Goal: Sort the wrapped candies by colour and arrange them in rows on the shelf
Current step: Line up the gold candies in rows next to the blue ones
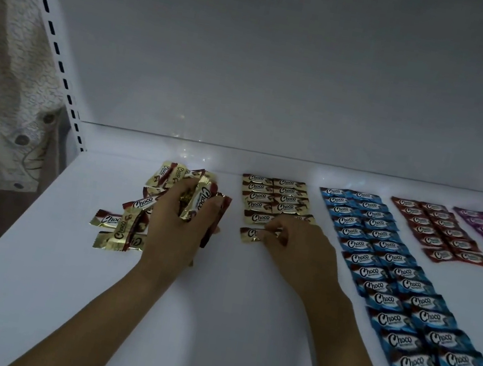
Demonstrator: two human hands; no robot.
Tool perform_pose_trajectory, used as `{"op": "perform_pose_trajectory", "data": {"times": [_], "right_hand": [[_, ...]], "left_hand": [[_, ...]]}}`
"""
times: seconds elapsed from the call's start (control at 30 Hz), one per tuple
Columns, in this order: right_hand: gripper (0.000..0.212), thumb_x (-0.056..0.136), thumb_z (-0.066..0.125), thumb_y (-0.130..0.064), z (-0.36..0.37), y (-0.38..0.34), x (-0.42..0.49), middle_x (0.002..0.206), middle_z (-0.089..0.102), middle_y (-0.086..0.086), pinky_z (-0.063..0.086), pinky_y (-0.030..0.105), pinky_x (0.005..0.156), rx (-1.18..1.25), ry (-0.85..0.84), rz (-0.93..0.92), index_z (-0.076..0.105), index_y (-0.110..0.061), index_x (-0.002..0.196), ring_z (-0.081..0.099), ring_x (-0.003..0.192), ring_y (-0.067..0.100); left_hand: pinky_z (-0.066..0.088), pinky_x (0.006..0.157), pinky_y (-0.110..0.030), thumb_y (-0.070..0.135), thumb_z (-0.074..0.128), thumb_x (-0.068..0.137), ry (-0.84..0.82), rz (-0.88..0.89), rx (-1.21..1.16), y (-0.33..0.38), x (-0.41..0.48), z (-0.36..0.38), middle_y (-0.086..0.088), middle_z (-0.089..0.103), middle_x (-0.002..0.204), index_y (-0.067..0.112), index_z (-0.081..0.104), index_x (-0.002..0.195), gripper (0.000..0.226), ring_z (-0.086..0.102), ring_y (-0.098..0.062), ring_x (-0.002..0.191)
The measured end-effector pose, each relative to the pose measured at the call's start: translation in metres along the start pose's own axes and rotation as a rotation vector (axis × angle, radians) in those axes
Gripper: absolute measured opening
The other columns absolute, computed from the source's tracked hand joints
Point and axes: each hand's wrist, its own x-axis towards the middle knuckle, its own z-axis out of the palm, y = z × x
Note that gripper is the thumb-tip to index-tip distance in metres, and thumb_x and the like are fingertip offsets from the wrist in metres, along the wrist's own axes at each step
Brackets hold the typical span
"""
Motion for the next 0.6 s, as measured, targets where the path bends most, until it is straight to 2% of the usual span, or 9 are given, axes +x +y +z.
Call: {"op": "perform_pose_trajectory", "data": {"times": [0.1, 0.17, 0.23, 0.3, 0.33, 0.43, 0.5, 0.53, 0.6], "right_hand": [[0.021, 0.092, 0.054, -0.043, 0.002, 0.0, -0.001, 0.1, 0.066, -0.009, 0.044, 0.024, 0.072, -0.074, 0.001, -0.01, 0.062, -0.031, 0.107, 0.058, 0.091, 0.01], [0.021, 0.093, 0.051, -0.045, 0.002, -0.005, 0.0, 0.093, 0.065, -0.013, 0.044, 0.024, 0.07, -0.075, 0.043, -0.022, 0.063, -0.03, 0.103, 0.057, 0.083, 0.006], [0.032, 0.091, 0.05, -0.052, 0.0, -0.015, -0.002, 0.07, 0.059, -0.014, 0.04, 0.022, 0.059, 0.224, 0.071, -0.04, 0.065, -0.024, 0.087, 0.051, 0.063, 0.0], [0.039, 0.085, 0.056, -0.05, -0.007, -0.03, -0.005, 0.058, 0.057, -0.007, 0.039, 0.018, 0.049, 0.708, -0.053, -0.036, 0.067, -0.013, 0.077, 0.049, 0.048, 0.004], [0.033, 0.084, 0.061, -0.042, -0.009, -0.036, -0.007, 0.059, 0.059, -0.001, 0.038, 0.016, 0.045, 0.833, -0.127, -0.034, 0.067, -0.01, 0.079, 0.051, 0.045, 0.008], [0.006, 0.088, 0.065, -0.012, -0.01, -0.045, -0.01, 0.063, 0.062, 0.005, 0.037, 0.012, 0.041, 0.912, -0.179, -0.039, 0.067, -0.009, 0.082, 0.054, 0.046, 0.011], [0.01, 0.089, 0.061, -0.005, -0.01, -0.043, -0.009, 0.064, 0.061, 0.003, 0.037, 0.014, 0.042, 0.985, -0.106, 0.003, 0.065, -0.009, 0.08, 0.053, 0.048, 0.011], [0.011, 0.09, 0.059, -0.005, -0.011, -0.042, -0.008, 0.064, 0.061, 0.002, 0.036, 0.016, 0.041, 1.035, -0.052, 0.051, 0.064, -0.009, 0.081, 0.053, 0.048, 0.011], [0.01, 0.093, 0.055, -0.009, -0.014, -0.036, -0.005, 0.066, 0.063, -0.001, 0.036, 0.021, 0.04, 1.144, 0.046, 0.163, 0.06, -0.009, 0.085, 0.054, 0.047, 0.01]], "left_hand": [[0.046, 0.045, -0.019, 0.014, 0.063, 0.091, -0.025, 0.036, 0.046, 0.001, -0.003, 0.002, -0.006, 0.066, 0.083, 0.019, 0.063, 0.095, 0.007, 0.062, -0.008, 0.051], [0.044, 0.044, -0.016, 0.013, 0.062, 0.091, -0.029, 0.046, 0.052, 0.0, -0.005, 0.002, -0.003, 0.064, 0.081, 0.02, 0.062, 0.094, 0.008, 0.062, -0.007, 0.051], [0.042, 0.043, -0.014, 0.016, 0.062, 0.091, -0.033, 0.045, 0.099, -0.002, -0.006, 0.003, -0.005, 0.065, 0.084, 0.014, 0.062, 0.105, 0.014, 0.062, -0.008, 0.05], [0.045, 0.046, -0.016, 0.016, 0.062, 0.091, -0.052, 0.062, 0.126, -0.002, -0.006, 0.003, -0.007, 0.064, 0.08, 0.005, 0.061, 0.109, 0.021, 0.06, -0.008, 0.048], [0.048, 0.048, -0.018, 0.016, 0.062, 0.091, -0.067, 0.076, 0.138, -0.002, -0.007, 0.003, -0.006, 0.063, 0.076, 0.003, 0.061, 0.107, 0.021, 0.058, -0.008, 0.047], [0.053, 0.054, -0.026, 0.02, 0.064, 0.091, -0.075, 0.095, 0.158, -0.005, -0.006, 0.002, -0.008, 0.066, 0.082, 0.007, 0.063, 0.106, 0.02, 0.063, -0.012, 0.058], [0.052, 0.057, -0.032, 0.032, 0.066, 0.089, -0.061, 0.114, 0.204, -0.007, -0.005, 0.001, -0.004, 0.067, 0.087, 0.017, 0.064, 0.103, 0.022, 0.066, -0.02, 0.071], [0.049, 0.056, -0.031, 0.036, 0.066, 0.087, -0.054, 0.116, 0.233, -0.007, -0.005, 0.001, -0.002, 0.067, 0.085, 0.019, 0.064, 0.102, 0.022, 0.066, -0.02, 0.069], [0.042, 0.046, -0.021, 0.029, 0.067, 0.089, -0.042, 0.089, 0.221, -0.005, -0.006, 0.0, -0.003, 0.065, 0.075, 0.014, 0.062, 0.103, 0.021, 0.062, -0.012, 0.052]]}}
